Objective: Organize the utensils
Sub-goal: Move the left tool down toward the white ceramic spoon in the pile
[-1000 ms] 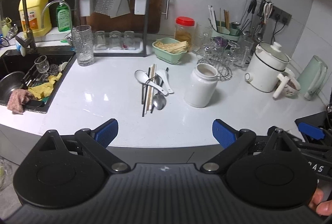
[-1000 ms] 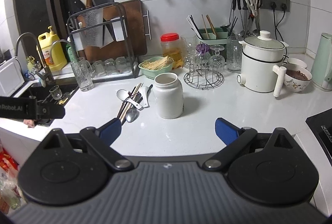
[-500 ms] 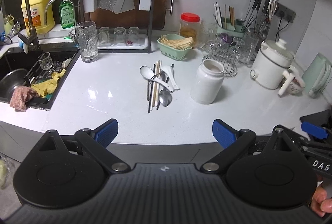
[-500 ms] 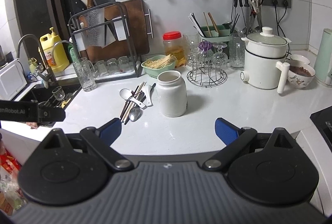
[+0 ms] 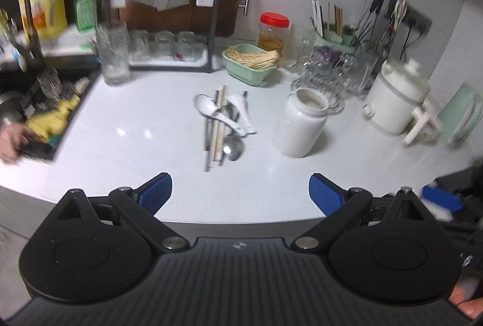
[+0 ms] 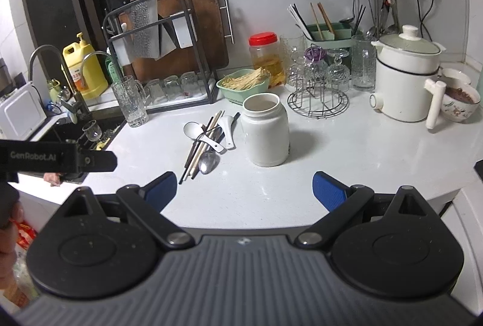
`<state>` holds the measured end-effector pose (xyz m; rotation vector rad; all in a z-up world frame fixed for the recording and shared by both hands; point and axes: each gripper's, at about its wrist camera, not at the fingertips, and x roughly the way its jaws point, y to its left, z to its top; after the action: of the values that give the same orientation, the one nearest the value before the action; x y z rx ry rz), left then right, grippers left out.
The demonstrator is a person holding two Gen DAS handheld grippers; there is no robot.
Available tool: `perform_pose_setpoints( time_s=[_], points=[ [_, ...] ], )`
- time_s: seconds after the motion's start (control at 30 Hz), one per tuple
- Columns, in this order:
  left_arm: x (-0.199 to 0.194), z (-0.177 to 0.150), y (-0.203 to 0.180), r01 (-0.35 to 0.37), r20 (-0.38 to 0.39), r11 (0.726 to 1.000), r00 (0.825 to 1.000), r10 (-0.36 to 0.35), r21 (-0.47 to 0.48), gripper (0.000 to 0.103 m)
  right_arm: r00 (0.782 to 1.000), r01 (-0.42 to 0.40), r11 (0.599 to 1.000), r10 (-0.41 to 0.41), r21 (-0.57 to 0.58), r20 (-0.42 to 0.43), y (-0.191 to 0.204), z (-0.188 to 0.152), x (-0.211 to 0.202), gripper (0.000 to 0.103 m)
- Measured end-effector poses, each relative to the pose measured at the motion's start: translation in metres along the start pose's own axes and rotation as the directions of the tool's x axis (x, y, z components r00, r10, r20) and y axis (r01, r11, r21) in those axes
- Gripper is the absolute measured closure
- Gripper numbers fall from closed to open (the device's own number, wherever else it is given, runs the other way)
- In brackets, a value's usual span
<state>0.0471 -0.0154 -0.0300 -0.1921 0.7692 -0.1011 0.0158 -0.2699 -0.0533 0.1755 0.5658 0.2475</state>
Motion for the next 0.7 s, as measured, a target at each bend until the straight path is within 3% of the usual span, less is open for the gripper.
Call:
perform_pose_setpoints(
  time_s=[0.07, 0.23, 0.53, 0.7],
  points=[
    [0.008, 0.006, 0.006, 0.038, -0.012, 0.998, 0.999, -0.039, -0.045, 0.004, 0.999, -0.033, 0.999, 0.033, 0.006, 0.001, -0.001, 0.003, 0.006, 0.005],
    [0.025, 0.020, 0.013, 0.014, -0.008, 0.999, 1.000, -0.014, -0.045, 0.004, 0.999, -0.036, 0.999, 0.036, -0.001, -0.022, -0.002, 0.012, 0.028, 0.005],
    [0.072, 0.044, 0.040, 0.044, -0.078, 0.994, 0.996, -0.052, -0.104, 0.005, 0.998, 0.028, 0.999, -0.030, -0.024, -0.052, -0.005, 0.026, 0.068, 0.005],
    [0.100, 0.060, 0.054, 0.036, -0.112, 0.989, 0.992, -0.053, -0.147, 0.005, 0.996, 0.021, 1.000, -0.022, -0.015, -0.090, -0.006, 0.039, 0.095, 0.005]
  ],
)
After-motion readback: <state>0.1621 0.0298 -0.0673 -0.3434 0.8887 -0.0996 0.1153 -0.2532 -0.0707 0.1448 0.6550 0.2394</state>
